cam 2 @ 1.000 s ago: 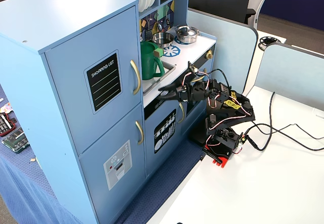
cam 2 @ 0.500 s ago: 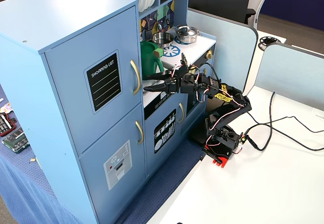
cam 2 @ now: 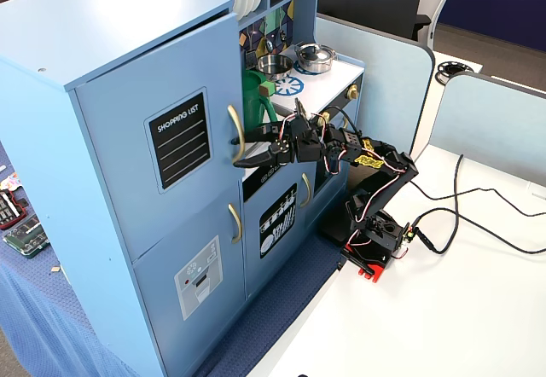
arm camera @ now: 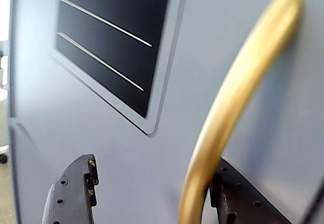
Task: Open the left cabinet door
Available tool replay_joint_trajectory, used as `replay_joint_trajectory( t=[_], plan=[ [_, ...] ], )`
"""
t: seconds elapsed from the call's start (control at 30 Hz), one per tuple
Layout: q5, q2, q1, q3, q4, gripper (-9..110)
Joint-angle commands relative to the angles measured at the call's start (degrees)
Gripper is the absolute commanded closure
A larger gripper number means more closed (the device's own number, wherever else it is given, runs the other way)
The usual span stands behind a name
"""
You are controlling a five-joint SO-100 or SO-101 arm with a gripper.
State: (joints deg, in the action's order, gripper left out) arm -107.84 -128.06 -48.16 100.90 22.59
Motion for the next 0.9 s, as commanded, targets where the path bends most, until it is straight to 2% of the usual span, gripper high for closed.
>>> replay_joint_trajectory(
  t=[0.0, 0.17, 0.4, 0.63, 0.87],
  plan=[
    [-3.6, -0.26, -4.57, -4.66, 0.88, 84],
    [-6.5, -1.93, -8.96, -5.45, 2.02, 84],
    [-7.38, -7.82, -8.96, -5.19, 6.59, 84],
    [-7.47, -19.6, -2.99, -0.09, 13.89, 84],
    [-4.13, -27.51, 8.7, 1.41, 24.17, 84]
  ],
)
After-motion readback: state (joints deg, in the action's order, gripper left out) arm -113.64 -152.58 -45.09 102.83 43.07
